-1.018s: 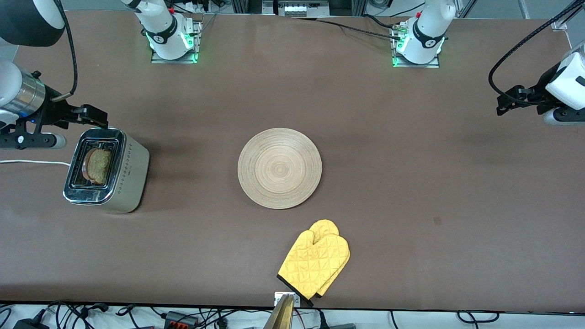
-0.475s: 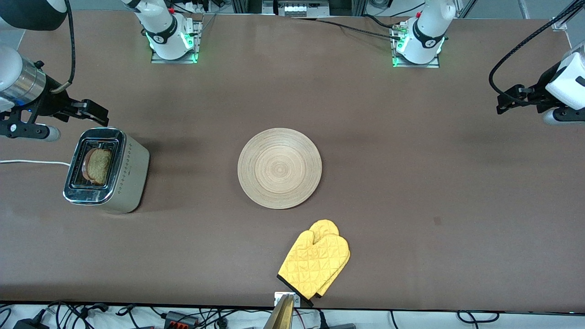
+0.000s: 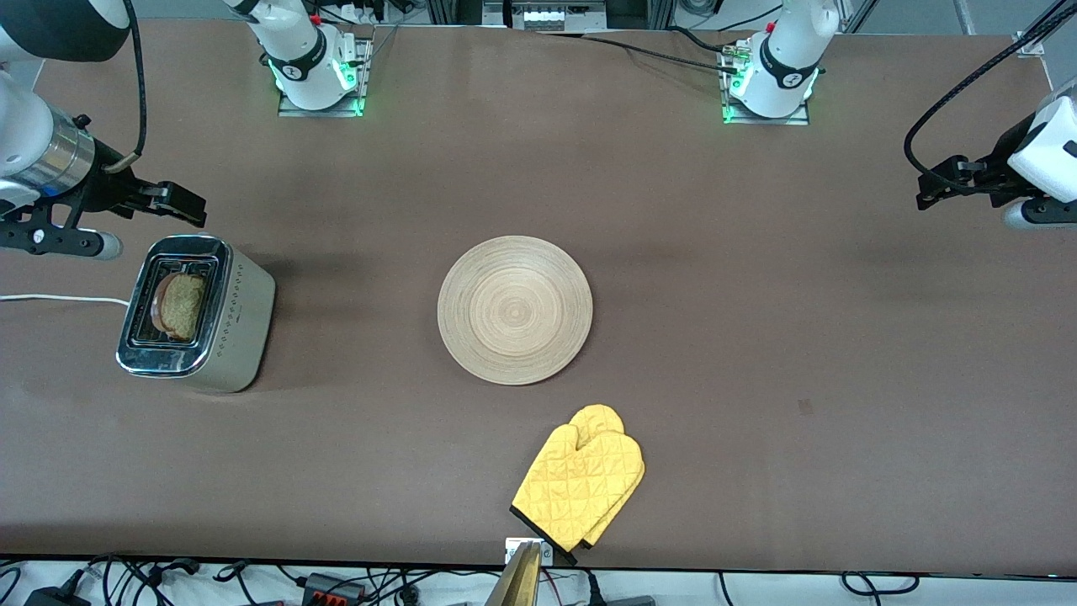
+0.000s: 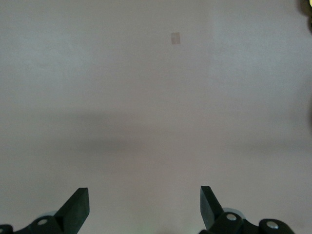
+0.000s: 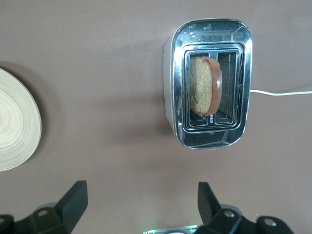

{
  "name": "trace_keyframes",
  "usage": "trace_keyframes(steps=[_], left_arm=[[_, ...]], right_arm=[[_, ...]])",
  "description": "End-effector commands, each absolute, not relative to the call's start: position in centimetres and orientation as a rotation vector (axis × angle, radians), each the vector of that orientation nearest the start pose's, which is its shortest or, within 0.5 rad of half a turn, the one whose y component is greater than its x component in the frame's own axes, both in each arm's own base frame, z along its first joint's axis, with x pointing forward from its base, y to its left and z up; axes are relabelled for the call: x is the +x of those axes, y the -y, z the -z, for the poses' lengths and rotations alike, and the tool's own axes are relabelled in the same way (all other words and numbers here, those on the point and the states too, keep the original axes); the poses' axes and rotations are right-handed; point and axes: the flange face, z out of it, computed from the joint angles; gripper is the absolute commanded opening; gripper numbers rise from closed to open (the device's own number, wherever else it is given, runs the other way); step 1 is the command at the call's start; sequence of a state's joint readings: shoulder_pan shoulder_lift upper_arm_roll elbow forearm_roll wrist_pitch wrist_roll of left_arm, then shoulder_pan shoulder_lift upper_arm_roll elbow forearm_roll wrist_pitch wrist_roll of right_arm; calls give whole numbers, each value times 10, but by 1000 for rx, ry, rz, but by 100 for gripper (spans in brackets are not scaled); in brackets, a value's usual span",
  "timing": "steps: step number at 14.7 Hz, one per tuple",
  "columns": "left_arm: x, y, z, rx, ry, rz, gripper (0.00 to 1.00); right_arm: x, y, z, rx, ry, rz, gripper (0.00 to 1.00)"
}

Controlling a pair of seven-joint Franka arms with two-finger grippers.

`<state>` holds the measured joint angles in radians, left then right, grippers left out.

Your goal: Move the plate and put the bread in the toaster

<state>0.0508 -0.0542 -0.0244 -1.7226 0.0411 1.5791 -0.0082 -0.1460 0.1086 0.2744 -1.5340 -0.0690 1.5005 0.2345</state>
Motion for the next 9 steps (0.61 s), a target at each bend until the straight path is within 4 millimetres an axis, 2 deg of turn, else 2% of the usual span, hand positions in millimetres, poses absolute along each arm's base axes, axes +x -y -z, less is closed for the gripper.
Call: trace_keyframes(steps=[1, 5, 9], left_arm=[[533, -20, -585, -3113, 44, -158, 100], [533, -20, -585, -3113, 44, -161, 100], [533, -20, -585, -3113, 44, -161, 100]], right_arm=[[571, -48, -574, -3177, -214, -230, 100], [574, -29, -570, -3168, -249, -246, 100], [574, -26, -570, -3168, -213, -242, 100]])
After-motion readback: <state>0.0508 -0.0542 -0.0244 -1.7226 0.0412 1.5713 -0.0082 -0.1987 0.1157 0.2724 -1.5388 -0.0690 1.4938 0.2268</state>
